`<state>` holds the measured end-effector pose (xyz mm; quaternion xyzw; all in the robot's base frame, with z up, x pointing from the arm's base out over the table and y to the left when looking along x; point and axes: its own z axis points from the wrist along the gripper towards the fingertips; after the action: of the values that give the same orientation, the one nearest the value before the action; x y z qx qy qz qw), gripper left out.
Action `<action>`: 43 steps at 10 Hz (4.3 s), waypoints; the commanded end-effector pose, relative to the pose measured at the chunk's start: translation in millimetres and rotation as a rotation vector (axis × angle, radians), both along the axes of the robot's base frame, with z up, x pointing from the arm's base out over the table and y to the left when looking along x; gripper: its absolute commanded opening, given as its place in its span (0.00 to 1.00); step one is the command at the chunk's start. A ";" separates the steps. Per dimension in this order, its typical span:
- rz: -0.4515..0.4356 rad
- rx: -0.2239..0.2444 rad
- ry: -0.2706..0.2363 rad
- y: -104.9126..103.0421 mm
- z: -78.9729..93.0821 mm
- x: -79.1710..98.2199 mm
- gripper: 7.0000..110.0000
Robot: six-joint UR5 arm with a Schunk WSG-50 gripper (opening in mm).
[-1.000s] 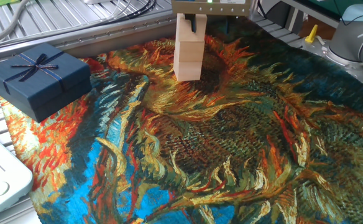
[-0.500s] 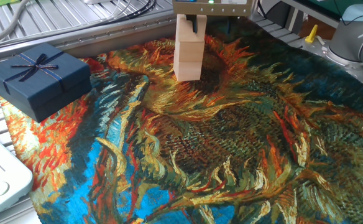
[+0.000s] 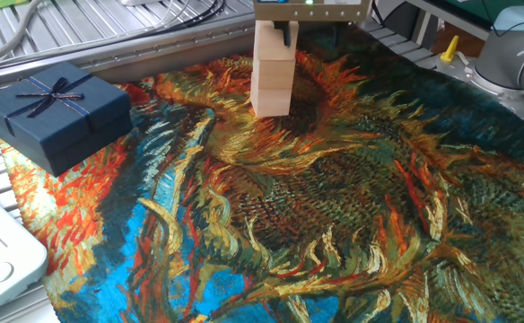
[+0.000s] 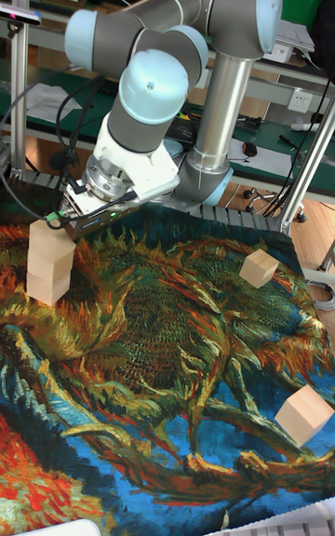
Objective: Stack the blocks in a vertical line of five
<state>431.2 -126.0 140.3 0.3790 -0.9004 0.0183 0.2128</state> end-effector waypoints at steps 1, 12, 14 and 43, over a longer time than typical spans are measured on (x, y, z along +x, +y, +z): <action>-0.009 -0.001 0.028 0.8 3.4 -6.6 0.57; -0.071 0.034 -0.047 51.2 24.1 36.7 0.57; -0.080 0.058 -0.098 70.0 34.0 59.7 0.57; -0.213 0.195 -0.424 262.3 45.1 174.2 0.57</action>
<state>606.3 126.3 183.8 0.3026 -0.9529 -0.0123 -0.0190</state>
